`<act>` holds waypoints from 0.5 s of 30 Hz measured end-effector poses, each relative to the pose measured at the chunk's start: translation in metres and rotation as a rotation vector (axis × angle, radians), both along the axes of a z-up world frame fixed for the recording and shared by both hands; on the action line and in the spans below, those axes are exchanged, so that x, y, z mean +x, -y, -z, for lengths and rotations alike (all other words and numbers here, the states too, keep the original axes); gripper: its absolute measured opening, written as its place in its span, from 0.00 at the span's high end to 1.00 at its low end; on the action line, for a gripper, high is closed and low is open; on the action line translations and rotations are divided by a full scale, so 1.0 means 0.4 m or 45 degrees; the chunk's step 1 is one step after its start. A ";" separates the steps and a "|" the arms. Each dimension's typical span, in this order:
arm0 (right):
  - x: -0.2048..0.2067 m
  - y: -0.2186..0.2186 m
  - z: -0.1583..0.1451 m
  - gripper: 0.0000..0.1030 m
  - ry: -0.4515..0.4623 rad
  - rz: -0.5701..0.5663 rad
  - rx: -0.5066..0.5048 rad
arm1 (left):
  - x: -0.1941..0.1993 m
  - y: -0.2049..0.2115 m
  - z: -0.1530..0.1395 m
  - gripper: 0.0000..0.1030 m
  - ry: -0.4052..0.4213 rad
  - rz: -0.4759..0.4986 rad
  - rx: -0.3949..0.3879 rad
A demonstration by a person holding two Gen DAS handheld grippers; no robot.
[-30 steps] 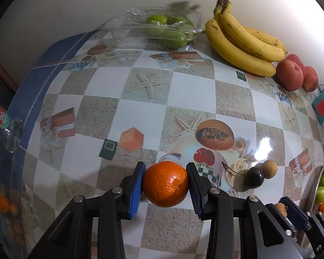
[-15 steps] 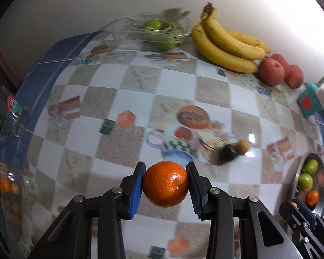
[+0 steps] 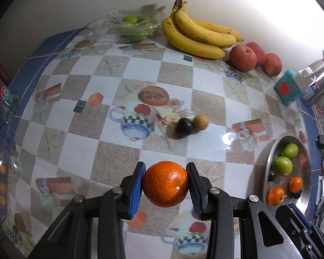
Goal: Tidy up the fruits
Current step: 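Carry the orange and tan fruit over the steel bowl with both grippers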
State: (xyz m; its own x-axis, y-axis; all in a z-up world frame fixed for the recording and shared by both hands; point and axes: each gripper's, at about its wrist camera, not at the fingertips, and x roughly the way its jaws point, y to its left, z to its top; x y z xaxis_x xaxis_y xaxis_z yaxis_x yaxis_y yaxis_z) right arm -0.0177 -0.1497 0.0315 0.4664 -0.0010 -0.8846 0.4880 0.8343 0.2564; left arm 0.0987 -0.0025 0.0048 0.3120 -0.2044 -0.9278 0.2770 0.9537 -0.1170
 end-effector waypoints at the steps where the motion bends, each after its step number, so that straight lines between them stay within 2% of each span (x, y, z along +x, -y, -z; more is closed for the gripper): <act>1: -0.007 0.010 -0.002 0.74 0.004 0.009 0.008 | -0.005 0.005 -0.004 0.60 0.005 0.001 0.000; 9: -0.030 0.089 0.004 0.74 0.011 0.084 0.087 | -0.038 0.060 -0.025 0.60 0.053 0.037 0.032; 15: -0.044 0.150 0.023 0.74 -0.017 0.154 0.111 | -0.061 0.105 -0.018 0.60 0.036 0.100 0.039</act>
